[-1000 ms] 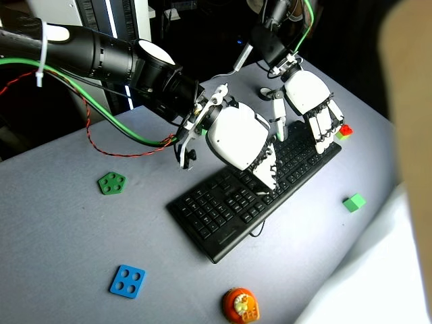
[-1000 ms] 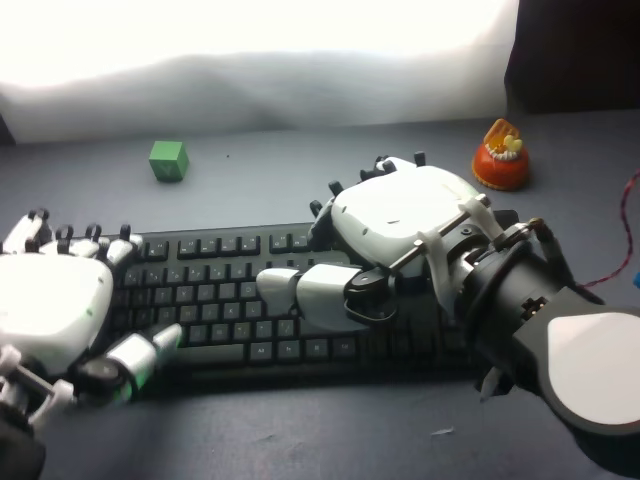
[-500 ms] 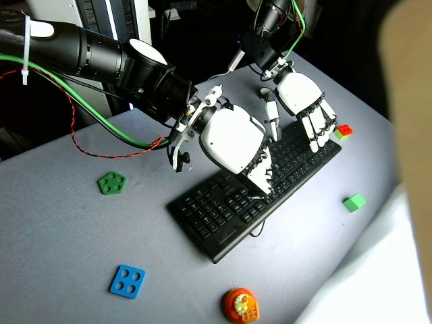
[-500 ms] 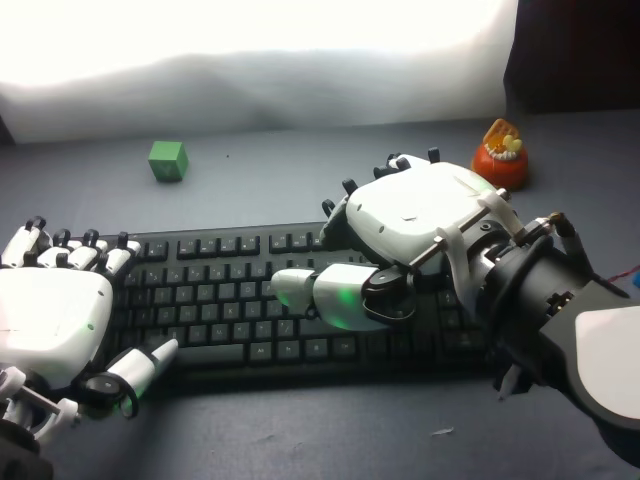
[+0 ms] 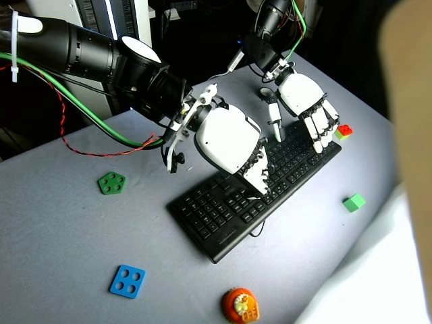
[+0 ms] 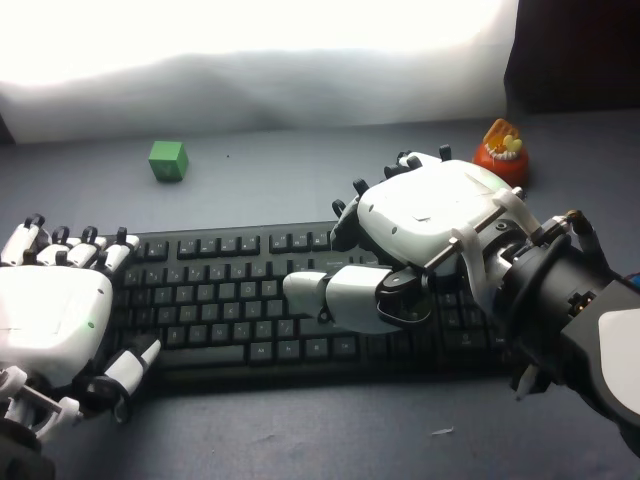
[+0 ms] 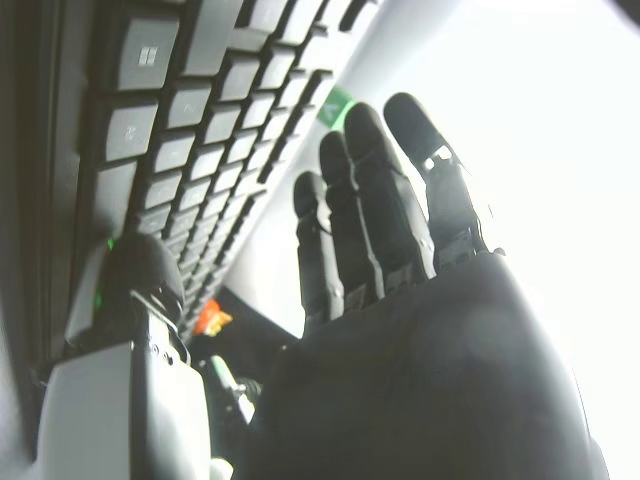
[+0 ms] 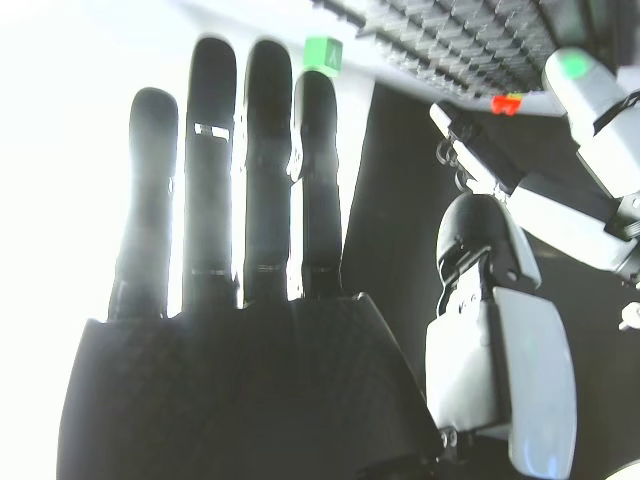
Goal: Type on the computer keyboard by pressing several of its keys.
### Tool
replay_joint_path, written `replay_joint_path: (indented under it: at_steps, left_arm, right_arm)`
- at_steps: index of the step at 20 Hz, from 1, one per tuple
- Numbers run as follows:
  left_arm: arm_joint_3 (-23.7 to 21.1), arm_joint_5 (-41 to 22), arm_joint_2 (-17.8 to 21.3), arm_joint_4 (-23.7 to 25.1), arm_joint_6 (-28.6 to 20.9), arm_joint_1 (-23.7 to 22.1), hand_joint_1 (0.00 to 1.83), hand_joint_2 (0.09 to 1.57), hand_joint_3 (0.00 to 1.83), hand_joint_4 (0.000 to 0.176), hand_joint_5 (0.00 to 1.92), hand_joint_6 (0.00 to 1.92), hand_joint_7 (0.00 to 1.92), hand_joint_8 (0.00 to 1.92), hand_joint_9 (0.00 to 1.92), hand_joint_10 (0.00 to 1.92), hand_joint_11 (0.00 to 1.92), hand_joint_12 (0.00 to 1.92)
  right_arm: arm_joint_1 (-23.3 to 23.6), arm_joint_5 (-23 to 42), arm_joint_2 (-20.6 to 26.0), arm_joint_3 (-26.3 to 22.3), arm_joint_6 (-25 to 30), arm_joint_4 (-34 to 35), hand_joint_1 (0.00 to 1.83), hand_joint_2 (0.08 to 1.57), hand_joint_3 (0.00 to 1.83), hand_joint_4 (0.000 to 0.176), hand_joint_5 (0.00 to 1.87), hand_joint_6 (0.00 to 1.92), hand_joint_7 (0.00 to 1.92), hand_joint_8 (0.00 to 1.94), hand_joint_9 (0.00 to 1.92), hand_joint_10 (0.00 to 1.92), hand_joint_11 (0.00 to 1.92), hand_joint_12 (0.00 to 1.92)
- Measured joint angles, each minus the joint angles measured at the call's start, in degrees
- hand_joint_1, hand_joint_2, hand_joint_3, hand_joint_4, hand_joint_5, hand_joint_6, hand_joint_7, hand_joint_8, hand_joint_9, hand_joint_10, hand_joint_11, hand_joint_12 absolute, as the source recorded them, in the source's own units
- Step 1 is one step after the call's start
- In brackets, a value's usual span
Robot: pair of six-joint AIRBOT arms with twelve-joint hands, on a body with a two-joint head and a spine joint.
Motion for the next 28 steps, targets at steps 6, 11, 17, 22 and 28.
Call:
replay_joint_path:
  at_steps: [6,11,17,22,28]
  left_arm:
    - [0.22,-0.61,-0.52,0.87,-0.04,-0.22,0.93,1.12,0.0,0.036,0.32,0.01,0.33,0.0,0.36,0.0,0.0,1.0]
    - [0.24,-1.09,-0.85,0.66,0.0,-0.22,0.57,1.12,0.01,0.044,0.32,0.0,0.36,0.0,0.4,0.01,0.0,1.06]
    - [0.33,0.42,-0.85,-0.42,-0.46,-0.85,0.01,1.12,0.0,0.049,0.35,0.01,0.42,0.01,0.48,0.02,0.01,1.07]
    - [-1.14,4.04,1.6,-2.27,-2.67,-2.73,0.0,1.07,0.0,0.042,0.36,0.01,0.46,0.02,0.51,0.03,0.03,1.07]
    - [-3.5,11.93,6.73,-5.66,-3.52,-7.72,0.0,1.09,0.0,0.033,0.41,0.02,0.5,0.02,0.53,0.02,0.05,1.09]
  right_arm:
    - [0.0,0.26,1.38,-0.57,-0.2,-0.04,0.07,1.15,0.0,0.0,0.76,0.01,0.88,0.0,0.61,0.61,0.17,1.6]
    - [0.0,0.26,1.99,-0.85,-0.2,-0.02,0.05,1.15,0.0,0.0,0.76,0.01,0.89,0.0,0.62,0.62,0.17,1.6]
    - [0.0,0.81,2.34,-0.85,-0.2,-0.02,0.04,1.15,0.0,0.0,0.77,0.02,0.88,0.0,0.61,0.63,0.17,1.6]
    - [0.0,0.92,2.32,-0.98,-0.2,-0.04,0.01,1.16,0.0,0.0,0.78,0.02,0.89,0.01,0.62,0.63,0.2,1.59]
    - [0.0,0.94,2.27,-0.96,-0.26,-0.04,0.03,1.16,0.0,0.0,0.79,0.02,0.9,0.01,0.61,0.65,0.17,1.6]
